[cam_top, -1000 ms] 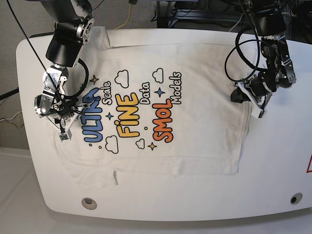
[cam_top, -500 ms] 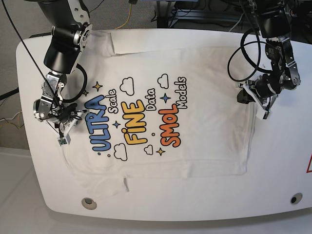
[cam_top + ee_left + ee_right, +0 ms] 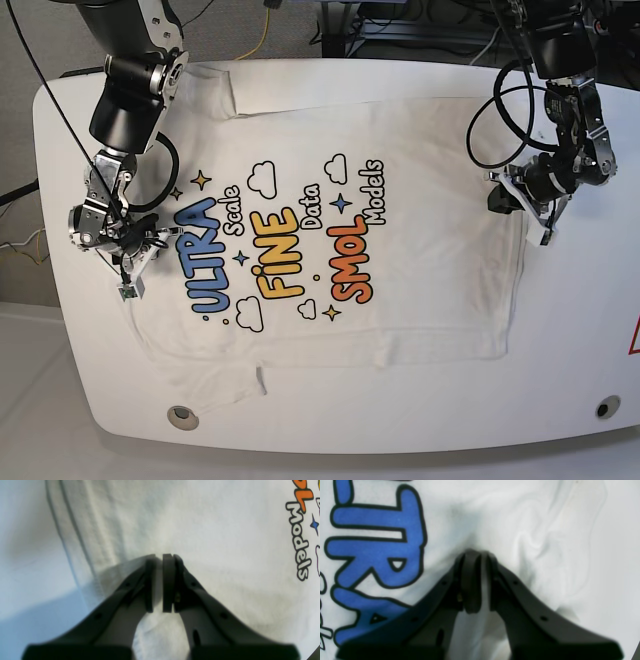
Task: Fold the T-shirt properly
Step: 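Pull the gripped shoulder edges toward the robot, then open both grippers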
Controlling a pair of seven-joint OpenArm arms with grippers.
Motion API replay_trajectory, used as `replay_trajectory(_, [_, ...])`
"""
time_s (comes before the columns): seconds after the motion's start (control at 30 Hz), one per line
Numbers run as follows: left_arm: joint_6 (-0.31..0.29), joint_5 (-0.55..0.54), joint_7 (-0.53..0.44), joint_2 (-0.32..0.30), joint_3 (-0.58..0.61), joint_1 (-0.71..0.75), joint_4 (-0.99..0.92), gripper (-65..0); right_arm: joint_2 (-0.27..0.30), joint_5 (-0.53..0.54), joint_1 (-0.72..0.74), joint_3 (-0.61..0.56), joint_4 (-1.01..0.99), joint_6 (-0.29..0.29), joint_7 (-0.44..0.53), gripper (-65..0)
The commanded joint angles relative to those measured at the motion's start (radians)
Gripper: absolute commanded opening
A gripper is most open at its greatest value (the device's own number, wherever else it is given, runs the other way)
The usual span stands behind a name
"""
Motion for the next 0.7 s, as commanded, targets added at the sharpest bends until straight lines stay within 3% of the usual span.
replay_trajectory(0.0, [0.005, 0.012, 0.008, -0.016, -0.004, -0.012, 0.033, -61.1, 0.014, -0.007, 0.020, 0.003, 0.046, -0.003, -0.010, -56.8])
replay_trajectory(0.23, [0.004, 0.012, 0.013, -0.016, -0.007, -0.006, 0.162, -60.1, 0.025, -0.008, 0.018, 0.003, 0.142, 0.003, -0.064, -56.8])
replay_trajectory(0.3, [0.005, 0.012, 0.027, -0.016, -0.009, 0.000, 0.200, -56.8, 0.037, -0.007, 0.018, -0.001, 0.178, 0.003, -0.081, -56.8])
replay_trajectory(0.43, [0.005, 0.012, 0.070, -0.013, -0.047, 0.003, 0.289, -43.3, 0.039, -0.007, 0.018, -0.002, 0.258, 0.003, -0.120, -55.9])
replay_trajectory(0.5, [0.005, 0.012, 0.090, -0.011, -0.071, 0.003, 0.329, -36.5, 0.039, -0.004, 0.018, -0.002, 0.287, 0.003, -0.148, -52.7])
replay_trajectory(0.6, [0.005, 0.010, 0.125, -0.010, -0.107, 0.006, 0.396, -27.5, 0.039, 0.001, 0.018, 0.001, 0.349, 0.003, -0.196, -42.5])
replay_trajectory(0.67, [0.005, 0.010, 0.140, -0.010, -0.121, 0.008, 0.429, -26.2, 0.039, 0.002, 0.017, 0.004, 0.390, 0.005, -0.219, -35.9])
